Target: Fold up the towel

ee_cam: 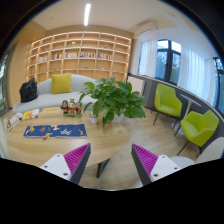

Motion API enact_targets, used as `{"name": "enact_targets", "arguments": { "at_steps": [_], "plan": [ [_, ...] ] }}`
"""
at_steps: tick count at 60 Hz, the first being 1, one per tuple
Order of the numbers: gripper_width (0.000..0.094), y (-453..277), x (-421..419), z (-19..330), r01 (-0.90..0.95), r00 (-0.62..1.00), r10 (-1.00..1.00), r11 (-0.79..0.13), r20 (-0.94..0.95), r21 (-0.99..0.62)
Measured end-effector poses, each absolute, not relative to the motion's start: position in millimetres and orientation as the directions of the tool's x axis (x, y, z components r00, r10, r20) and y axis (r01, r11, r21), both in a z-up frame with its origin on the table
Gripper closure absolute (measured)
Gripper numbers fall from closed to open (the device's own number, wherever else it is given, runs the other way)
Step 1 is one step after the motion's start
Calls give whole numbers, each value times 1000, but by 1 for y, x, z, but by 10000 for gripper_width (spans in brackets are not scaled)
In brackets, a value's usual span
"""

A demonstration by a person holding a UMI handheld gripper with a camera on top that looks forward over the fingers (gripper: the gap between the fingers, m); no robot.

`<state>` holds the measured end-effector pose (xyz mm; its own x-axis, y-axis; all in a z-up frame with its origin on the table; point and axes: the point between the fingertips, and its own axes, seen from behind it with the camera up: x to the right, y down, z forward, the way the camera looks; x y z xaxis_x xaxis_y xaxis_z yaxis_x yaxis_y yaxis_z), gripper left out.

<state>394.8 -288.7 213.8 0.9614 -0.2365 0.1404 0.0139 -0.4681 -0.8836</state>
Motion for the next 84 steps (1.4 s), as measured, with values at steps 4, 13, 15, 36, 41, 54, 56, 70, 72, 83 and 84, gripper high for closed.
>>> {"name": "enact_targets", "arguments": {
  "at_steps": [4, 13, 15, 36, 41, 54, 56, 70, 72, 83, 84],
  "plan": [
    [87, -291, 395, 209, 17, 960, -238, -480, 149, -877],
    [89, -297, 376, 188, 34, 962, -215, -518, 169, -854],
    [89, -297, 367, 179, 37, 965, -203, -529, 168, -848],
    [76, -289, 116, 79, 115, 991, 123, -648, 46, -753],
    [78, -272, 41, 75, 131, 979, 203, -641, -2, -756],
    [86, -184, -110, 72, 121, 949, 302, -601, -84, -790],
    [84, -167, -123, 68, 120, 951, 297, -600, -80, -791],
    [82, -46, -146, 22, 103, 981, 192, -599, -17, -794],
    [84, -35, -147, 16, 101, 983, 182, -603, -13, -791],
    [127, -5, -148, -17, 116, 987, 159, -648, 16, -752],
    [162, -1, -147, -15, 124, 987, 157, -637, 30, -761]
  ]
}}
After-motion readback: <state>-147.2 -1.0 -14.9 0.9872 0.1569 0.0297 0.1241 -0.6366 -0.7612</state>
